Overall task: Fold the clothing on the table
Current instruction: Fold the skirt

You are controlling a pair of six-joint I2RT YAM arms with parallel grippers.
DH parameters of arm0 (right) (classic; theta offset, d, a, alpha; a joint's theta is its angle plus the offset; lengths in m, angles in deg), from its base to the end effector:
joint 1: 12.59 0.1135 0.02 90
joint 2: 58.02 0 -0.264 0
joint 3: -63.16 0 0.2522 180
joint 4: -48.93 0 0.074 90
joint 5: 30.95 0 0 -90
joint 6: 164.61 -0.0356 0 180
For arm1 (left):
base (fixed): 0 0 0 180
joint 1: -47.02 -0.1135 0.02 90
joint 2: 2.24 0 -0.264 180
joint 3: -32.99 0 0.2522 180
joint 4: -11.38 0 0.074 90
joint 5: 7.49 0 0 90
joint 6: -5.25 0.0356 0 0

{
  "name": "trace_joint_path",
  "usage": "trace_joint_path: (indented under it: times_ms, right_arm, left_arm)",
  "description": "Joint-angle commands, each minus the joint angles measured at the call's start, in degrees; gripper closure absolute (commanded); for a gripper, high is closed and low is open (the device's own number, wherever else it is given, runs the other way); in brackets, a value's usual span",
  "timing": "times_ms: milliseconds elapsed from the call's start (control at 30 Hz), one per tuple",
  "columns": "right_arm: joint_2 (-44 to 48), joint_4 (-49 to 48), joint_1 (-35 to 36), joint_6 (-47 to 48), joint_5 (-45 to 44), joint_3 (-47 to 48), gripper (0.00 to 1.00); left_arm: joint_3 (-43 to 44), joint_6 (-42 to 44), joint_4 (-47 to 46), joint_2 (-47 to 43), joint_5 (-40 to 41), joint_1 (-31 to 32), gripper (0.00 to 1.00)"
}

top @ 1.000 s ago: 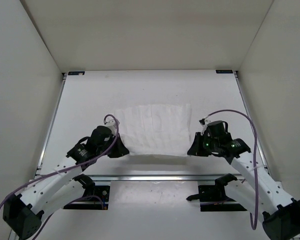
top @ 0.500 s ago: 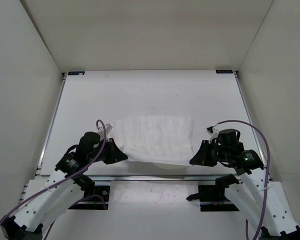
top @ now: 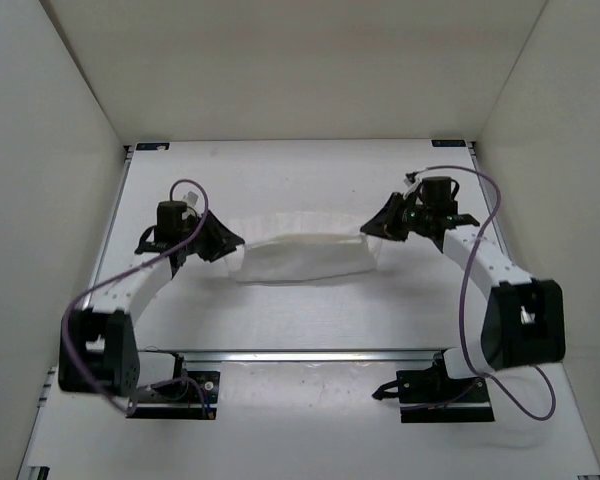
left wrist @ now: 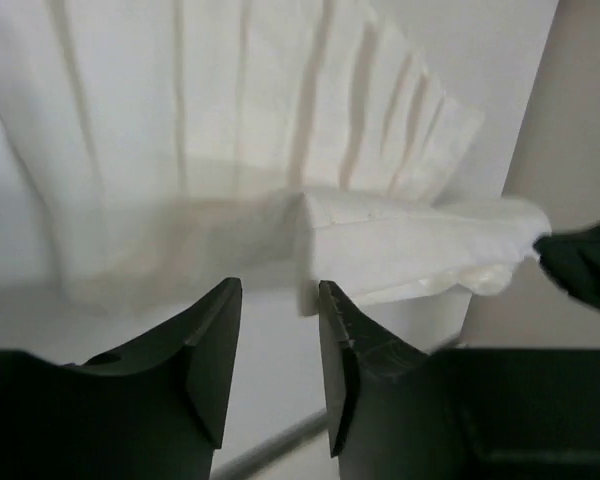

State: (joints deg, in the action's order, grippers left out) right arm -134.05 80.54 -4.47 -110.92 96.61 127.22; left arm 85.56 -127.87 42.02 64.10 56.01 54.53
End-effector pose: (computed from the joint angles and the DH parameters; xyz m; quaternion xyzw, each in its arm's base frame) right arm 0.2712 0.0606 0.2469 0.0888 0.8748 0.4150 0.2336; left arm 0.2305 -0.0464 0.2212 -0.1898 0.8815 -0.3523 0.2506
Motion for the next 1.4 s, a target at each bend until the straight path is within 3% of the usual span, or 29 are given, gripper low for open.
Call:
trace_joint_path:
  times_ms: [0,33,67,167,233,267,367,500,567,600,633,667,733,767,800,867,1000,1200,1300,1367]
  right_arm:
    - [-9.89,-17.49,-3.81,-1.12,-7.93,9.87,0.89]
    - [-12.89,-19.93,-4.86,-0.43,-6.90,12.16,0.72]
    - [-13.79,-20.13,-5.48,-0.51,-6.63,12.88,0.49]
    - [-15.12,-18.38,-6.18,1.68,-8.45,16.31,0.33]
    - [-13.63,-16.28,-5.75,6.05,-10.82,15.01,0.16]
    - [-12.84,-15.92,-5.66,8.95,-12.23,14.39,0.01]
    - [-11.25,-15.12,-6.71,14.59,-11.38,10.96,0.01]
    - [-11.68,-17.14,-9.08,14.44,-6.02,7.62,0.01]
    - [-11.42,-19.00,-10.14,14.34,-6.35,6.47,0.15]
    - [-12.03,-18.38,-9.97,14.95,-7.75,7.08,0.35]
    - [-12.82,-18.03,-9.70,16.00,-10.03,7.96,0.76]
    - [-14.05,-15.15,-9.44,16.01,-10.83,8.84,0.91]
    - [-15.11,-13.64,-9.18,15.49,-12.51,8.94,0.85]
    - [-16.24,-13.54,-9.26,14.79,-13.12,9.02,0.76]
    - [-16.86,-14.15,-9.44,13.30,-12.69,8.07,0.73]
    - [-18.27,-15.12,-9.87,11.45,-11.38,7.27,0.62]
    - [-21.43,-17.58,-9.35,8.11,-8.82,4.99,0.51]
    - [-23.72,-20.65,-8.21,6.17,-10.49,3.05,0.44]
    - [-26.27,-21.36,-8.56,5.12,-9.26,3.57,0.45]
    - [-27.41,-22.32,-8.56,4.24,-8.83,3.31,0.51]
  left_arm:
    - [6.89,-2.58,-16.14,12.79,2.53,-4.95,0.50]
    - [10.29,-4.24,-18.70,17.45,-1.15,-6.09,0.42]
    - [13.89,-4.43,-20.38,20.72,-3.27,-6.54,0.37]
    - [20.85,-2.43,-16.91,24.26,-3.56,-6.54,0.34]
    - [21.05,0.47,-13.72,23.84,-2.42,-6.02,0.34]
    - [18.78,0.31,-13.98,22.44,-1.89,-6.10,0.34]
    - [11.32,-0.31,-16.27,18.75,-1.01,-4.44,0.32]
    - [3.32,3.29,-13.98,14.18,3.90,-0.14,0.33]
    - [-0.56,2.60,-14.33,11.89,5.66,2.06,0.35]
    - [-2.49,2.51,-14.16,10.48,7.24,3.20,0.45]
    - [-3.99,2.59,-13.29,8.99,8.38,4.35,0.55]
    - [-5.05,2.33,-12.24,8.28,10.40,4.88,0.57]
    - [-6.36,1.81,-11.26,5.21,13.48,6.72,0.56]
    - [-7.68,1.28,-11.61,4.67,14.54,6.99,0.52]
    - [-8.30,0.84,-11.87,3.62,15.24,7.34,0.42]
    - [-10.06,-0.13,-13.10,3.70,15.25,7.52,0.35]
    - [-10.86,-1.79,-16.26,6.60,15.25,9.01,0.30]
    - [-11.47,-4.61,-22.24,9.85,16.22,11.56,0.24]
    - [-10.77,-5.22,-23.30,11.26,16.66,12.27,0.24]
    - [-10.33,-5.84,-24.26,12.22,17.79,12.62,0.24]
